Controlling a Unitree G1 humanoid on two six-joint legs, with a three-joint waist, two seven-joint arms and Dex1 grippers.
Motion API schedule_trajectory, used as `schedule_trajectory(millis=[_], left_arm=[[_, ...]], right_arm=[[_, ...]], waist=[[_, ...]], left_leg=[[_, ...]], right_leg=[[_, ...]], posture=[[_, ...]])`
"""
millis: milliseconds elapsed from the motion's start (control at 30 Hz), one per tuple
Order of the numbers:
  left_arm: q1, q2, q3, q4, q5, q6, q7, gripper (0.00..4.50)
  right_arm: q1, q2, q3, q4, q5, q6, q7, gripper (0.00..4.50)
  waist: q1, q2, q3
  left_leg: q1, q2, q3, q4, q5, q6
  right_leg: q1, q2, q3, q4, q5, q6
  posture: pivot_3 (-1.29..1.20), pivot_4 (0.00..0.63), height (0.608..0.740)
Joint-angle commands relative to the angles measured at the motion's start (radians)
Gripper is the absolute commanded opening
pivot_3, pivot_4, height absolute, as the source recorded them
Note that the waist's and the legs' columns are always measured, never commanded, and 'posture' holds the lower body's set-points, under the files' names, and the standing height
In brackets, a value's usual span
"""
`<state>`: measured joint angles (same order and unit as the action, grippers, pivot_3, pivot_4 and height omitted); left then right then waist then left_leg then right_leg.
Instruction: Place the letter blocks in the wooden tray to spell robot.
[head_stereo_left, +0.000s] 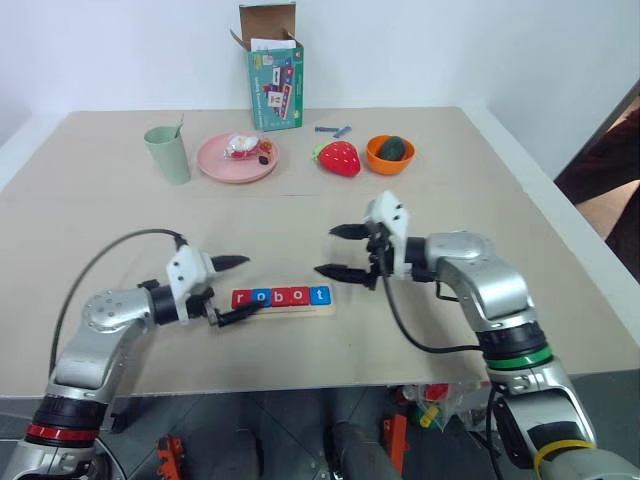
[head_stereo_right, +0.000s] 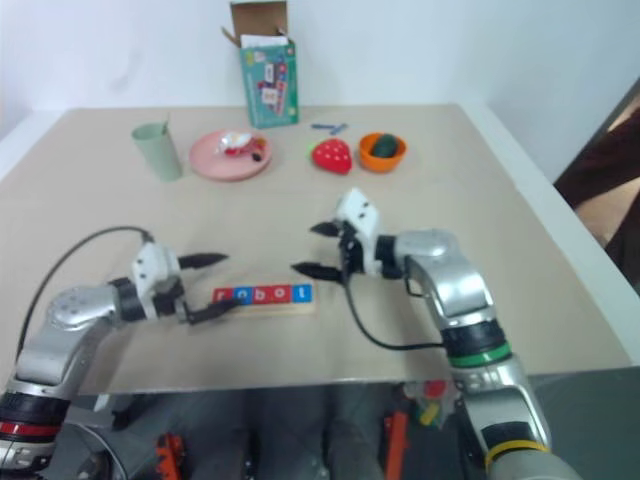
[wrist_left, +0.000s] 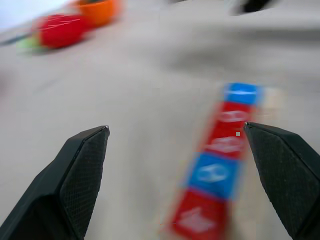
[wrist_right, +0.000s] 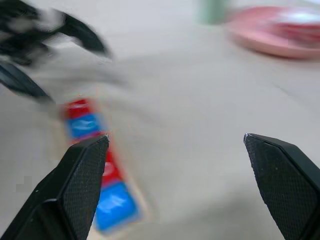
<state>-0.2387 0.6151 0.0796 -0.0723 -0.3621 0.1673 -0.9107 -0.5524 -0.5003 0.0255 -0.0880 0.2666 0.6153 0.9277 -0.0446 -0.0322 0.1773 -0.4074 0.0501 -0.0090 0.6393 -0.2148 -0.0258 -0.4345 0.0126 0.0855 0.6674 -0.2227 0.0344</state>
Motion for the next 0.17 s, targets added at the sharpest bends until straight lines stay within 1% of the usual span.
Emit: schedule_trajectory(millis=[33,100,167], left_arm=[[-0.006,-0.007,0.043,0.022,0.041,0.010,0.102,4.50],[-0.007,-0.016,0.070,0.054,0.055,-0.013,0.149,4.50],[0.003,-0.021,0.086,0.078,0.067,-0.043,0.177,4.50]], right_arm=[[0.100,-0.013,-0.093,-0.098,0.004,-0.012,-0.107,4.48],[0.195,-0.022,-0.143,-0.141,-0.022,-0.057,-0.175,4.48],[0.280,-0.001,-0.205,-0.200,-0.010,-0.057,-0.243,4.48]], waist=[[-0.001,0.000,0.000],[-0.001,0.000,0.000],[-0.001,0.000,0.000]], left_leg=[[0.000,0.000,0.000,0.000,0.000,0.000],[0.000,0.000,0.000,-0.001,0.000,0.000],[0.000,0.000,0.000,-0.001,0.000,0.000]], right_leg=[[0.000,0.000,0.001,0.000,0.000,0.000],[0.000,0.000,0.001,0.000,0.000,0.000],[-0.001,0.000,0.000,0.000,0.000,0.000]], posture=[[0.00,0.150,0.740],[0.00,0.150,0.740],[0.00,0.150,0.740]])
